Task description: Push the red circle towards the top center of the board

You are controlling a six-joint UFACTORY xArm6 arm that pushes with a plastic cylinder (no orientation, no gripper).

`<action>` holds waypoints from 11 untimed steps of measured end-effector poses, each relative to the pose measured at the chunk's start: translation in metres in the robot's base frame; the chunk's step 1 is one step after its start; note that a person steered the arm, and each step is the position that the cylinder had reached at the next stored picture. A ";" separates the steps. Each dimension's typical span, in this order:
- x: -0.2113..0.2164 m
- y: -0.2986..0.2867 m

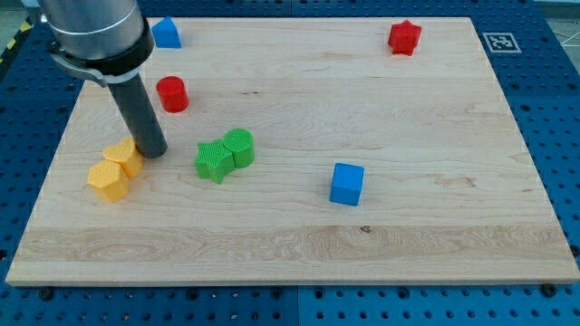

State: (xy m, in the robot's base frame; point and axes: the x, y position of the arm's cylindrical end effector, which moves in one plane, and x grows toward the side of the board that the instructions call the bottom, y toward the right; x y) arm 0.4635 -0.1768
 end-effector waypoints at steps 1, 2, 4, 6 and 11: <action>-0.004 0.007; -0.013 0.007; -0.045 0.002; -0.079 0.007; -0.142 0.022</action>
